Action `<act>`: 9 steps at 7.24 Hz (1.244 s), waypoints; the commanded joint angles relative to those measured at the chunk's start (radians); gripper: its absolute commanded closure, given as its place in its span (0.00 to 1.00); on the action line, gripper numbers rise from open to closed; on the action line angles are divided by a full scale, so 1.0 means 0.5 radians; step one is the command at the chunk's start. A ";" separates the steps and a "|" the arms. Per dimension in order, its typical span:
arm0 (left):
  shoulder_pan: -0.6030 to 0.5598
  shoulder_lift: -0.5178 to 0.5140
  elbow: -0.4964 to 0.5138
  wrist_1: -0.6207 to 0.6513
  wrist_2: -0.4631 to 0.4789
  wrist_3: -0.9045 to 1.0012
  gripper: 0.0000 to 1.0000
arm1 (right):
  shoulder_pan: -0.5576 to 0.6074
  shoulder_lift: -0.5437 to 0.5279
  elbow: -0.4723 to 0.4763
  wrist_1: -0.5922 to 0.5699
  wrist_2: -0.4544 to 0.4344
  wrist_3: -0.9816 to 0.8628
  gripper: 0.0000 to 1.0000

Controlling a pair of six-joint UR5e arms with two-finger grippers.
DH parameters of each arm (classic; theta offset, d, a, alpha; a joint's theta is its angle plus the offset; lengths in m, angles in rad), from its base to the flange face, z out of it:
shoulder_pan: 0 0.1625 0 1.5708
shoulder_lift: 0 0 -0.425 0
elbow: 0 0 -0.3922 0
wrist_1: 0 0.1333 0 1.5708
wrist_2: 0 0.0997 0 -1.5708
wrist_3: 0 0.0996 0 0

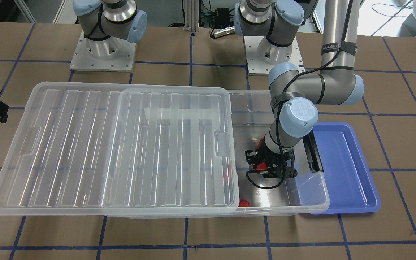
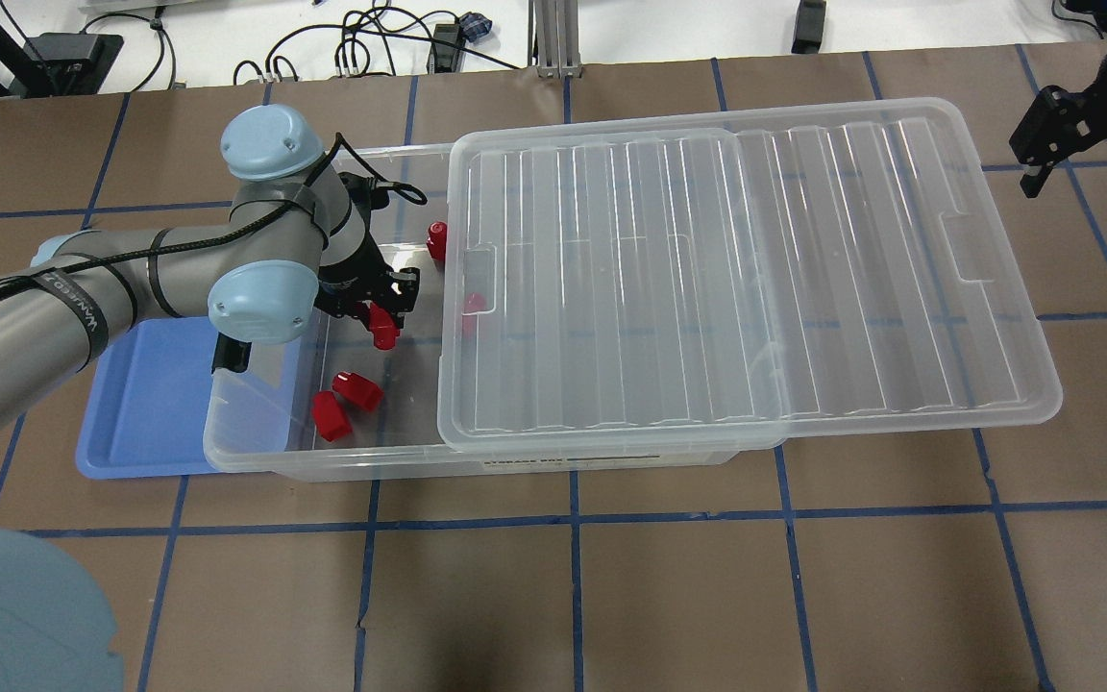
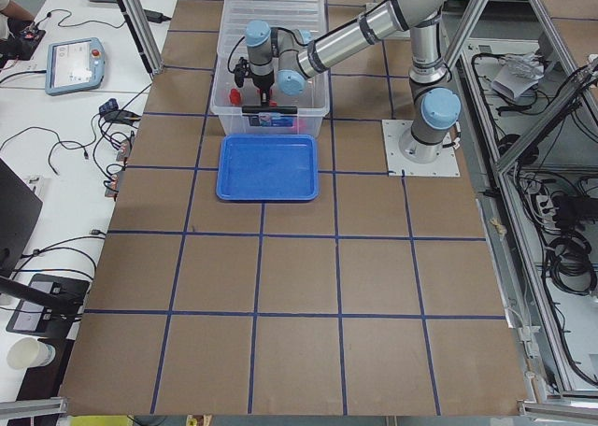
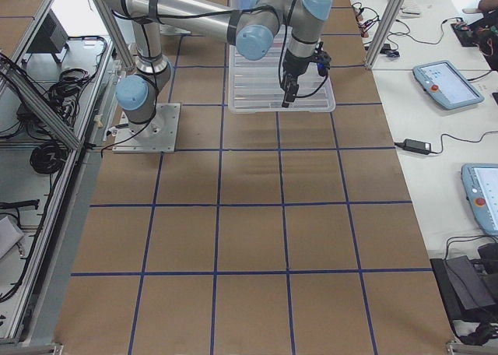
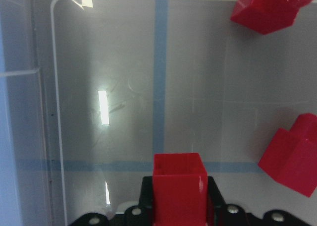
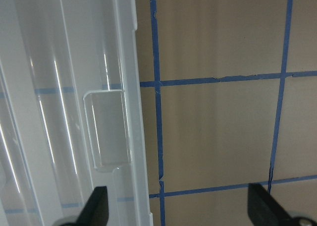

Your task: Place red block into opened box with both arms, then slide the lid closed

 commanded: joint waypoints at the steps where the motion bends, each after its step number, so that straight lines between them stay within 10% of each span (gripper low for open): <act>1: 0.010 0.020 0.041 -0.003 0.016 -0.010 0.02 | 0.000 0.018 0.030 -0.020 -0.022 0.001 0.00; 9: -0.003 0.511 0.899 -1.385 0.016 -0.019 0.00 | -0.006 0.079 0.030 -0.145 -0.028 -0.003 0.00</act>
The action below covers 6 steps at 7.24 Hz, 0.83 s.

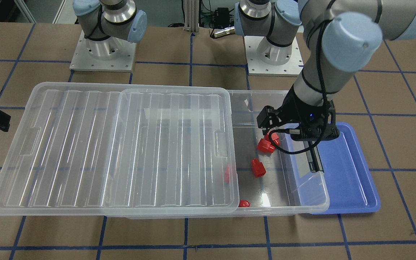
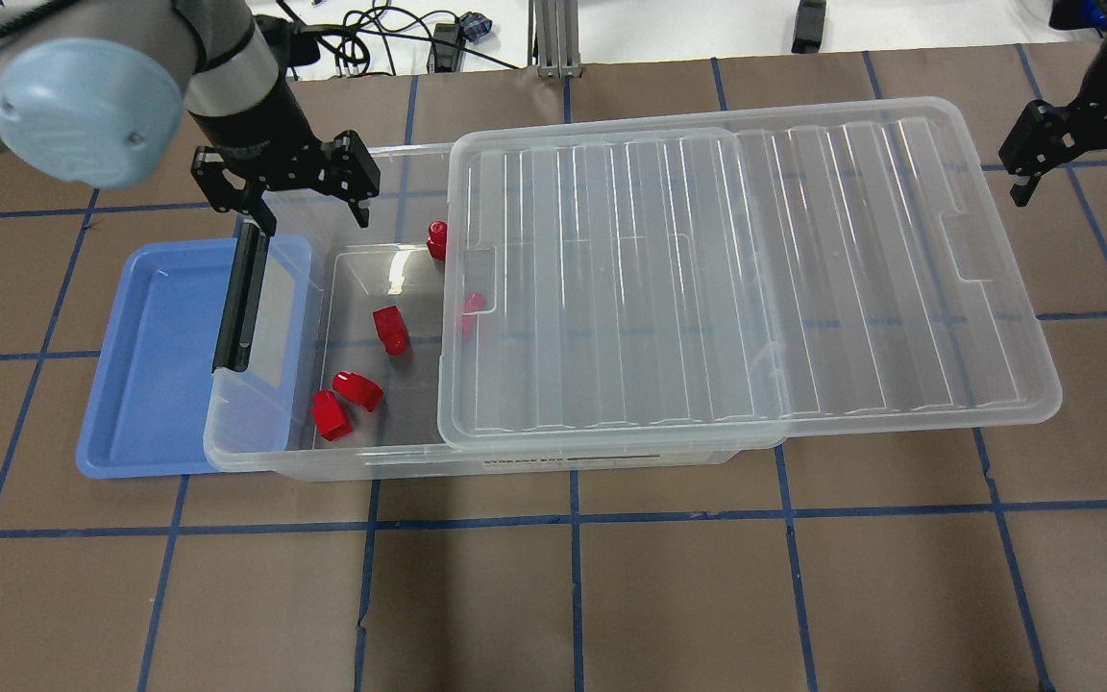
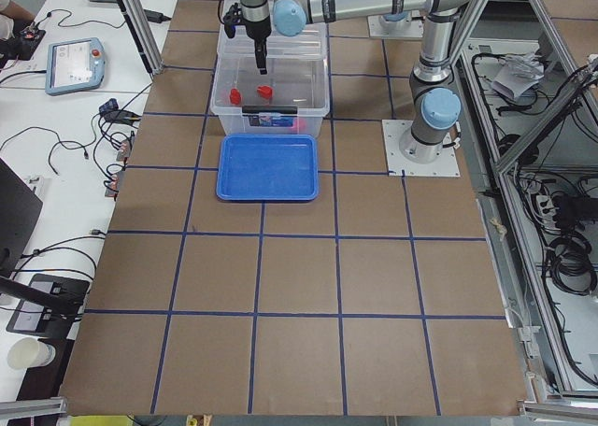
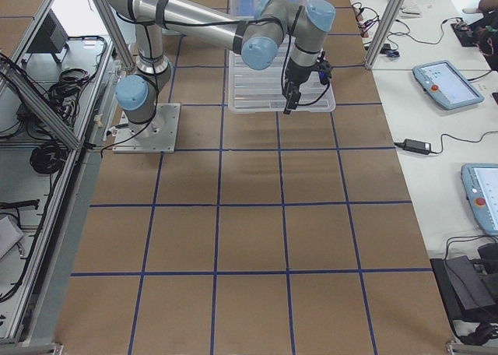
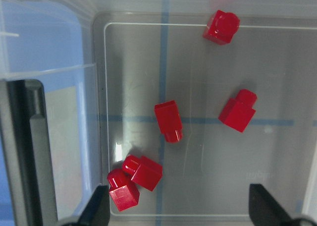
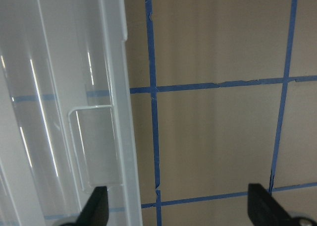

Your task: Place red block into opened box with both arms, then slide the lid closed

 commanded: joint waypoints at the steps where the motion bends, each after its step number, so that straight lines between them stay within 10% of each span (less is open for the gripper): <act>1: 0.002 0.152 0.151 -0.243 -0.002 0.032 0.00 | -0.013 0.067 0.006 -0.118 -0.004 -0.002 0.00; 6: -0.001 0.229 0.136 -0.201 0.007 0.066 0.00 | -0.117 0.169 0.149 -0.223 0.011 0.013 0.00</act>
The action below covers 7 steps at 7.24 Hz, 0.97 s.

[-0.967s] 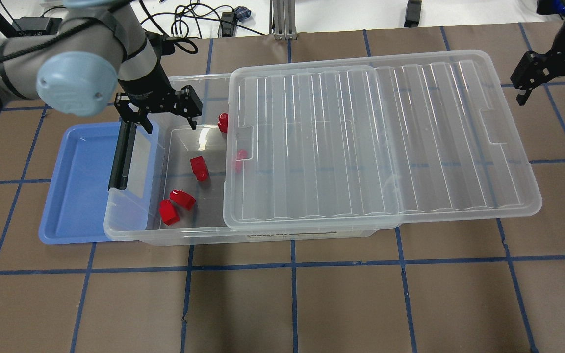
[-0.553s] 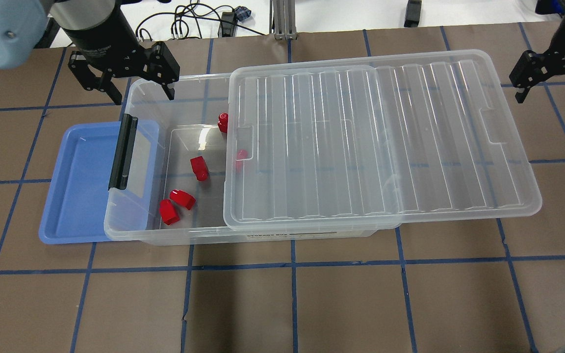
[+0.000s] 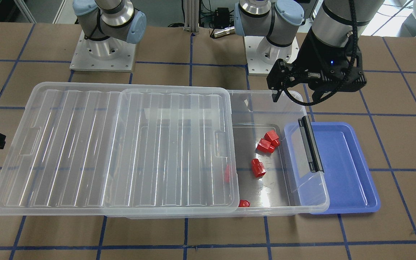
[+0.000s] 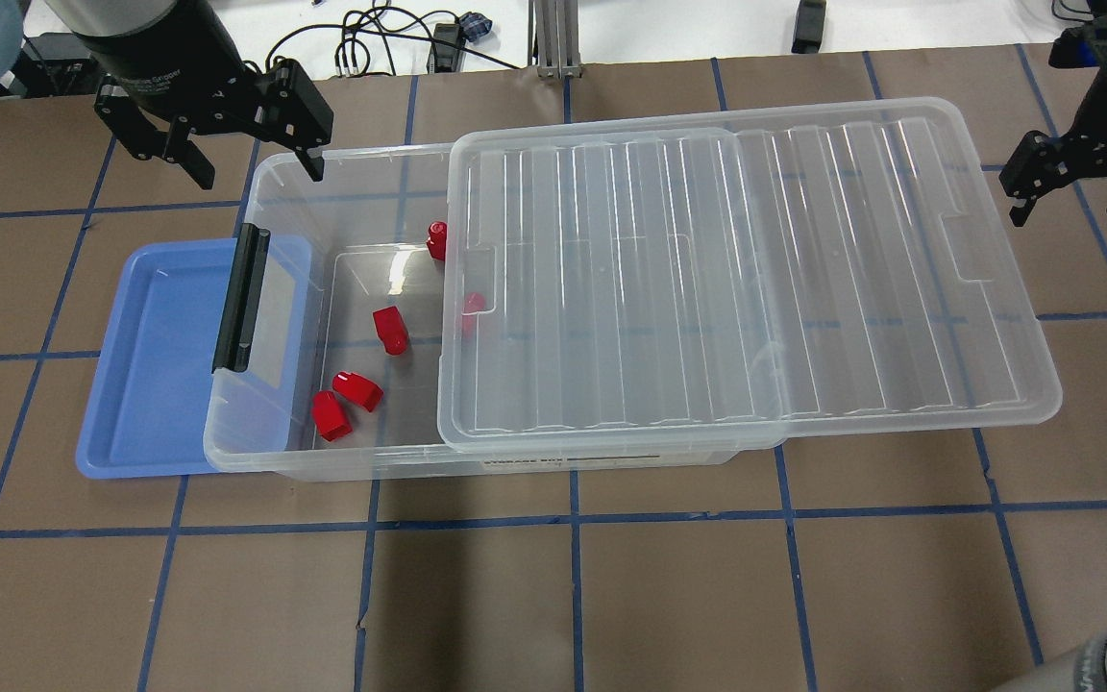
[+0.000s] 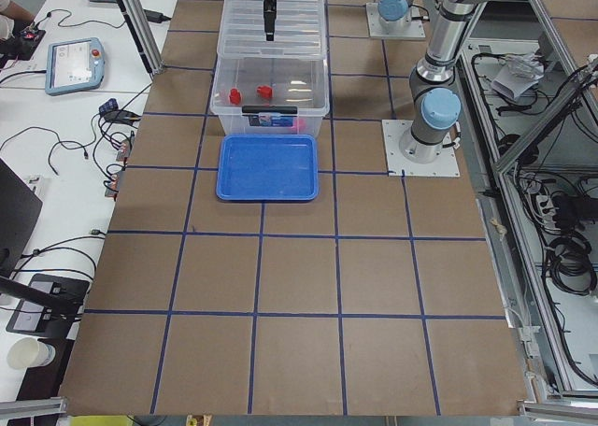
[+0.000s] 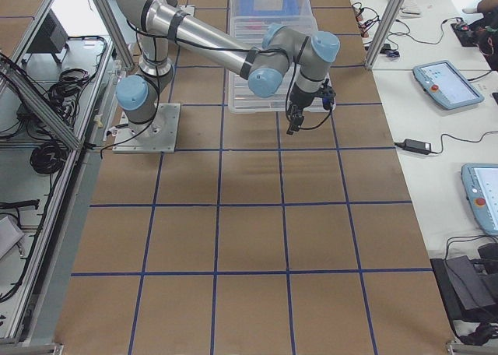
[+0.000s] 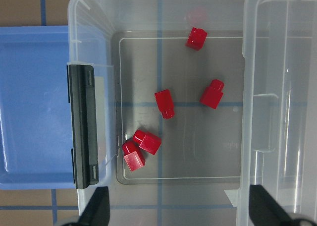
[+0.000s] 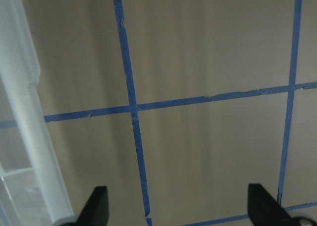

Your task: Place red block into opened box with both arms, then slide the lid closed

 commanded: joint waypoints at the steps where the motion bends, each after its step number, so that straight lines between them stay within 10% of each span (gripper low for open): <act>1: 0.004 0.019 -0.004 0.000 0.002 0.002 0.00 | 0.000 -0.020 0.037 0.003 0.021 0.021 0.00; 7: 0.010 0.022 -0.019 0.009 -0.005 0.002 0.00 | 0.079 -0.033 0.055 0.040 0.086 0.042 0.00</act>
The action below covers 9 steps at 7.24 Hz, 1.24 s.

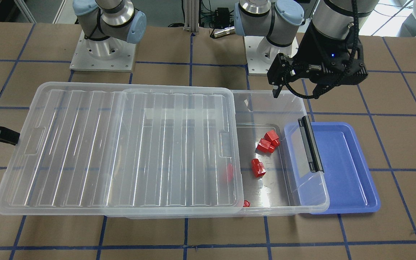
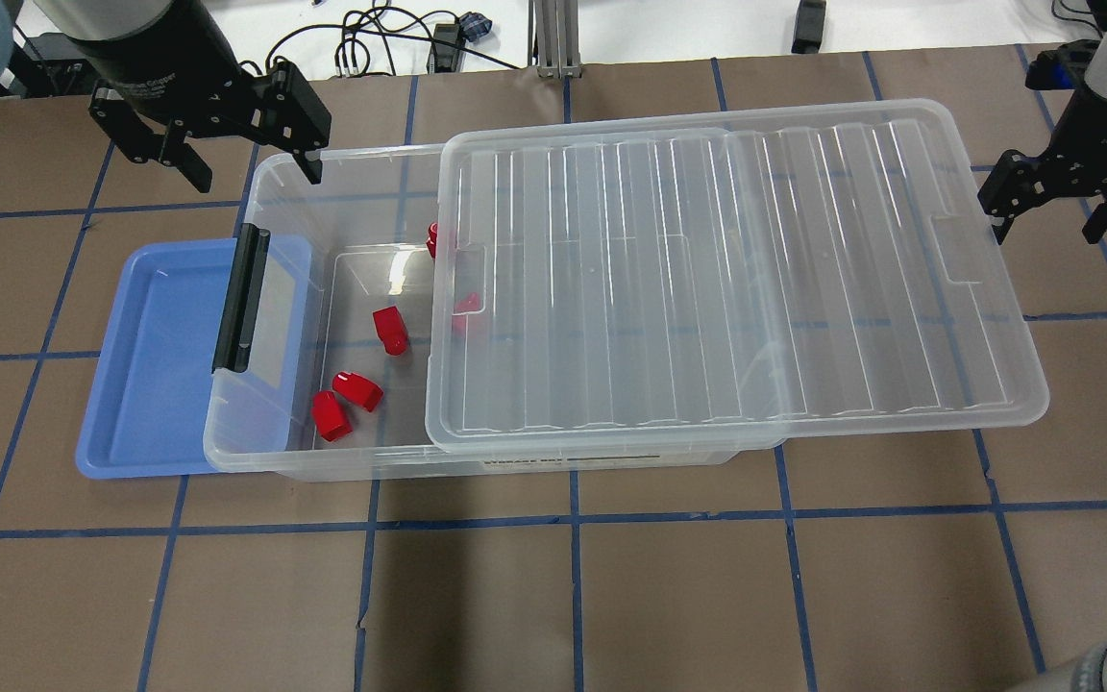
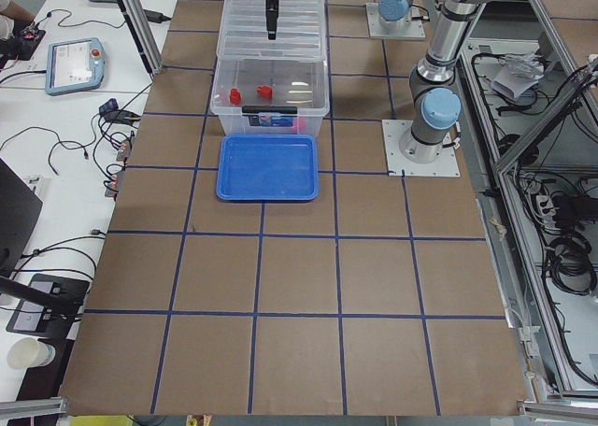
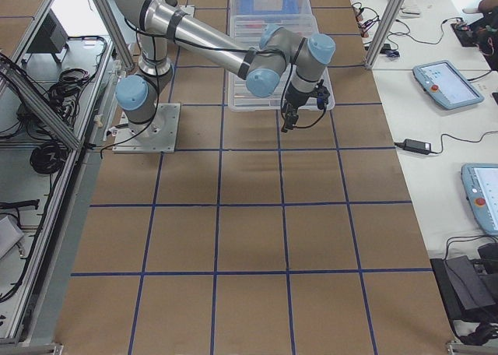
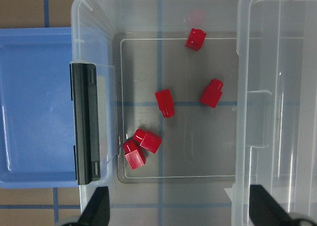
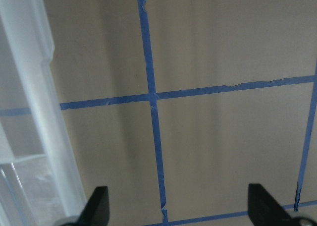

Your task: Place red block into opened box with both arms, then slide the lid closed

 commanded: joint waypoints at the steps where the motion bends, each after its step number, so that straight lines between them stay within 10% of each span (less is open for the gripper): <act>1: 0.013 0.000 0.001 0.002 -0.002 0.001 0.00 | 0.048 -0.006 0.001 0.000 0.040 0.021 0.00; 9: 0.010 -0.004 0.004 0.015 -0.005 -0.002 0.00 | 0.459 0.000 0.001 0.009 0.175 0.677 0.00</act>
